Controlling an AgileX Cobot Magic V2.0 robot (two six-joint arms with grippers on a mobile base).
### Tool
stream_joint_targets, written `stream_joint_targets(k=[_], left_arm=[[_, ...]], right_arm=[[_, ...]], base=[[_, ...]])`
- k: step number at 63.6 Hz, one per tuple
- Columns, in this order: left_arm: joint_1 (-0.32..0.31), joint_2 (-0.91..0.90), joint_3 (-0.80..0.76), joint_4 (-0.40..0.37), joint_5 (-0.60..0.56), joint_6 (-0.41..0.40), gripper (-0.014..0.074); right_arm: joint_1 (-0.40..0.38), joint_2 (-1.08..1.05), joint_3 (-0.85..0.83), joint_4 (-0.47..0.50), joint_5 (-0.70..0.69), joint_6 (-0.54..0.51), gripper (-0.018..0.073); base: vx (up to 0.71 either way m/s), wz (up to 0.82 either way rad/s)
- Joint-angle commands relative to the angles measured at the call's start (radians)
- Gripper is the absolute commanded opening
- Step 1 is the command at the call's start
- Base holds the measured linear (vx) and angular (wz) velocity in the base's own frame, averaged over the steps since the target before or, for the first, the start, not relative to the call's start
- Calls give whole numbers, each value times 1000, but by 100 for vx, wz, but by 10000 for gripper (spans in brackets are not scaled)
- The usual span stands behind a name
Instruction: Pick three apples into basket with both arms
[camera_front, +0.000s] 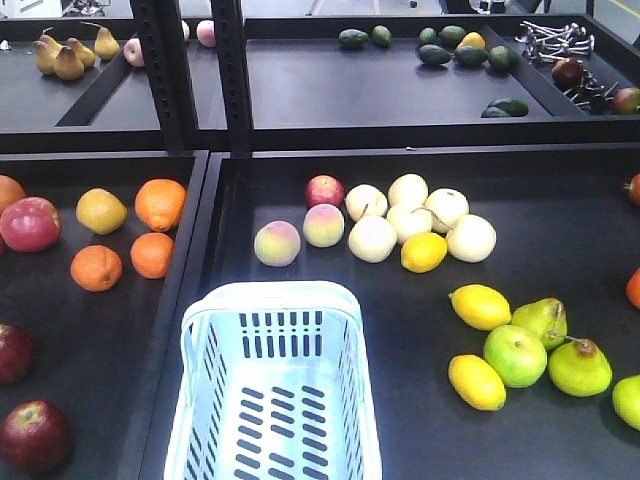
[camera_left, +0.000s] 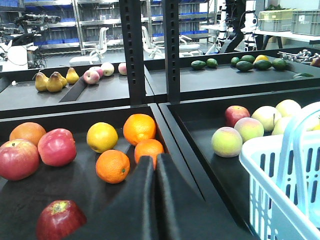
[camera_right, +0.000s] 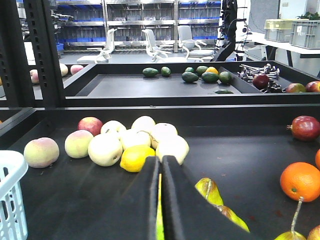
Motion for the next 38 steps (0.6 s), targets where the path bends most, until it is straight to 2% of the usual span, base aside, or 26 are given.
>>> stream_joint_targets(k=[1,38], left_arm=[[3,-5,5,-4,-72,-8,-6],[3,-5,5,-4,-98,-8,-6]], right_arm=[[-6,-10,14,-8,-79,0,-8],[-6,-10,14,-8,-79,0,-8]], base=[[0,0],[0,0]])
